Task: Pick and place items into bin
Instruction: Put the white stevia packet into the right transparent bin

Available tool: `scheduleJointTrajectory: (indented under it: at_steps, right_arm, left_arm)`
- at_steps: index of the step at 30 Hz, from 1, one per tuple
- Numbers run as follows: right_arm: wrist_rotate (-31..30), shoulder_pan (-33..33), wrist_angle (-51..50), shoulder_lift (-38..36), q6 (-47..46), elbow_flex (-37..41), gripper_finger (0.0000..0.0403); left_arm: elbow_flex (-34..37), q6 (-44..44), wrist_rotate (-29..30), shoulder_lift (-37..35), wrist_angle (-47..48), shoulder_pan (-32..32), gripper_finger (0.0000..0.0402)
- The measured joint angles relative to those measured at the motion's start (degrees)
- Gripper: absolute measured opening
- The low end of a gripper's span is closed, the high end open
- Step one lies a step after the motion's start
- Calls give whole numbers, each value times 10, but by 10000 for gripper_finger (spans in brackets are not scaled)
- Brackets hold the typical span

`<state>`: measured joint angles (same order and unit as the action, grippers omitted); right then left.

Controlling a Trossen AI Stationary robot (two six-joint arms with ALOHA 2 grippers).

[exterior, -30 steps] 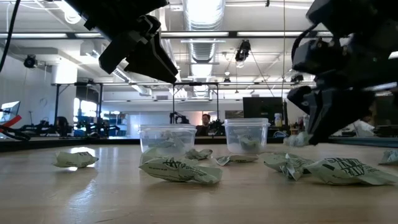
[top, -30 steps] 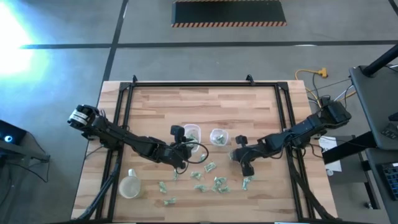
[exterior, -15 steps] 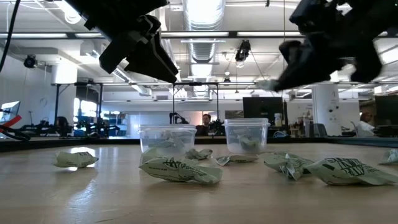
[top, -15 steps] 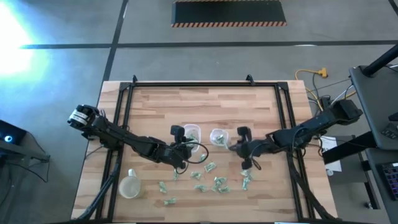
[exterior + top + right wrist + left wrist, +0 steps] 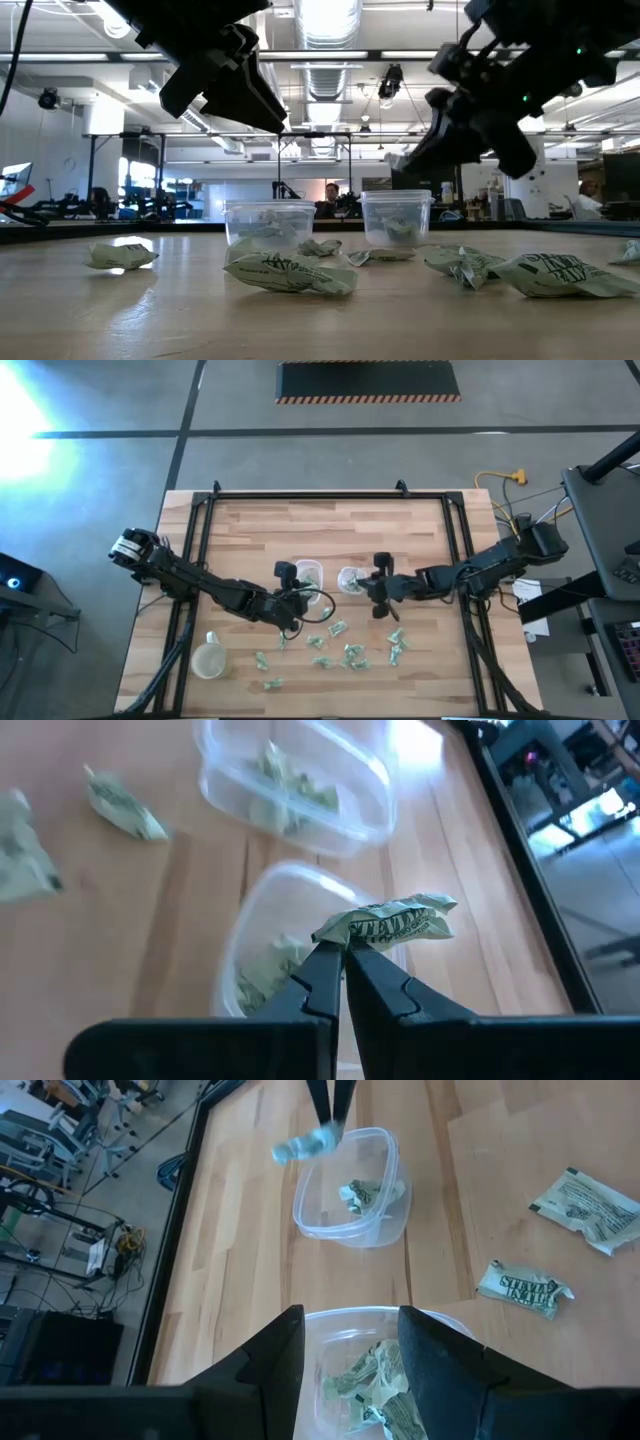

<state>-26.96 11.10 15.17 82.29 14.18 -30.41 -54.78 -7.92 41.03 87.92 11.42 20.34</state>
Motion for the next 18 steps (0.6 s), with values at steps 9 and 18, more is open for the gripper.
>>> scheduleJointTrajectory:
  at_steps: [9,18]
  right_arm:
    - [0,-10,1,2,-6,0,9]
    - [17,-10,1,1,-35,0,44]
  left_arm:
    - [0,0,0,0,0,0,146]
    - [0,0,0,0,0,0,146]
